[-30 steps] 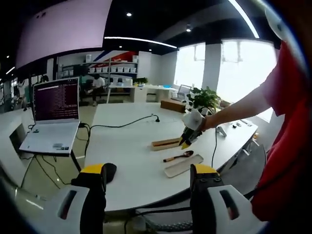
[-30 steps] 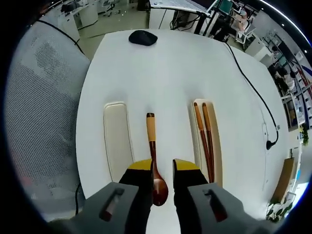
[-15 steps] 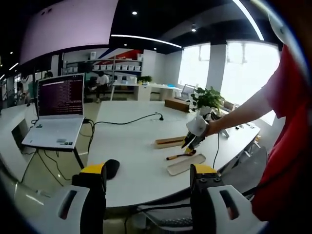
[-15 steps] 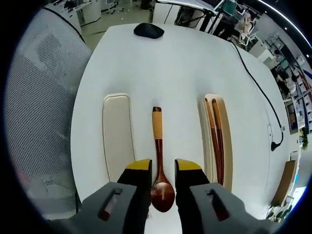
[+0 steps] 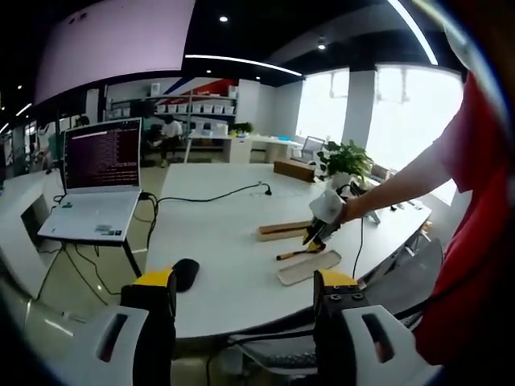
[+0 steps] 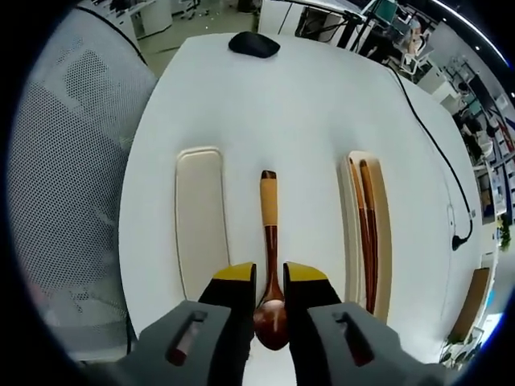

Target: Arrange the utensils inside the cutlery case until each visible utensil rests in its matching compartment.

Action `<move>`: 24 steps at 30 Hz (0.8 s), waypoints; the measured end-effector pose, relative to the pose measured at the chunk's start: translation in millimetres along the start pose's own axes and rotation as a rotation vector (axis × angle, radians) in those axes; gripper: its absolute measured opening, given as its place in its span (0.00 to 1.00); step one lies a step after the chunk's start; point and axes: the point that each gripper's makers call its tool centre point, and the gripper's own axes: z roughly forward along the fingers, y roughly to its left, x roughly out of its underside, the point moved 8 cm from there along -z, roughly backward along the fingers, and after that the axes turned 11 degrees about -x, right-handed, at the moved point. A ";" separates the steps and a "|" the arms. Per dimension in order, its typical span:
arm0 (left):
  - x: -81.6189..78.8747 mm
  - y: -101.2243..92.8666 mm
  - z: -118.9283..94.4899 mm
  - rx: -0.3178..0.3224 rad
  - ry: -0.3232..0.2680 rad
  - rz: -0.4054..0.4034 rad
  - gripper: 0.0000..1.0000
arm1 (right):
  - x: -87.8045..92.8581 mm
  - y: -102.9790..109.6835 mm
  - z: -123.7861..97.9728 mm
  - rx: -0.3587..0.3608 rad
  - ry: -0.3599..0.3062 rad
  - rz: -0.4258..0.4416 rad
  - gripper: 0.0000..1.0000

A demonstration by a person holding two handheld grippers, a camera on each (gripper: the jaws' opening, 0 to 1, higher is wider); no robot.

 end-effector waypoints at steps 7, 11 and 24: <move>4.6 -4.8 -1.0 0.007 0.017 0.012 0.69 | -1.4 -7.7 7.0 -0.004 0.003 0.020 0.09; 5.1 -6.9 -1.7 0.011 0.024 0.018 0.69 | -1.0 -7.9 13.8 -0.020 0.014 0.027 0.10; 5.3 -4.6 -3.8 0.020 0.005 -0.015 0.71 | -1.3 -7.9 29.9 -0.045 0.046 0.044 0.10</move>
